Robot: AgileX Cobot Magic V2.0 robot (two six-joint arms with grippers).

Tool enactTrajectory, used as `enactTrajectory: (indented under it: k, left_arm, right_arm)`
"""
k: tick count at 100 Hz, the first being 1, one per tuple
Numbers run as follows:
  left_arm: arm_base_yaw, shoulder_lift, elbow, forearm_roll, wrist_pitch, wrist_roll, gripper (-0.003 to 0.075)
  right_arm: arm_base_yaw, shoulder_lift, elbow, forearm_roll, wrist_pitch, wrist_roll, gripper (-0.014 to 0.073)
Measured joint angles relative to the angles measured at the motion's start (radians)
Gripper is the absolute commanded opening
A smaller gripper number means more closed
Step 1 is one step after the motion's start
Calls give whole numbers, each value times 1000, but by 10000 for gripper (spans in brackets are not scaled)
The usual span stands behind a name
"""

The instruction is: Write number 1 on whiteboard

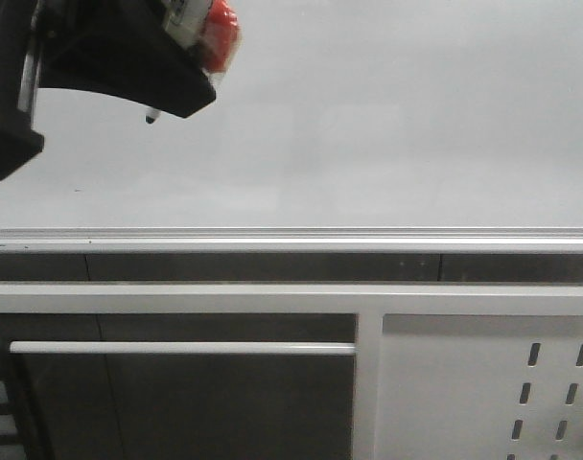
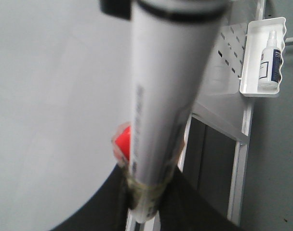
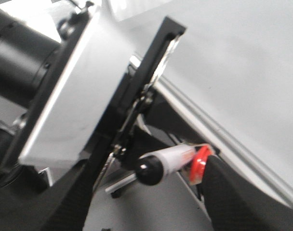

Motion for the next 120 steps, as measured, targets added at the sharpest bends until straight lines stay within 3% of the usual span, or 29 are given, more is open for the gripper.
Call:
enactTrajectory:
  k: [56, 75, 95, 105, 120]
  left_arm:
    - [-42, 0, 0, 20, -18, 9, -18]
    - [-44, 0, 0, 29, -23, 9, -18]
    - [-44, 0, 0, 29, -23, 9, -18]
    - [-44, 0, 0, 30, -23, 11, -18]
    - [-44, -2, 0, 28, 3, -4, -18]
  right_arm:
    - [0, 52, -18, 4, -44, -2, 440]
    - [0, 58, -20, 23, -34, -2, 346]
    - [0, 77, -20, 30, 4, -2, 330]
    - [0, 87, -22, 45, 17, -2, 249]
    - [-2, 90, -22, 51, -7, -11, 4]
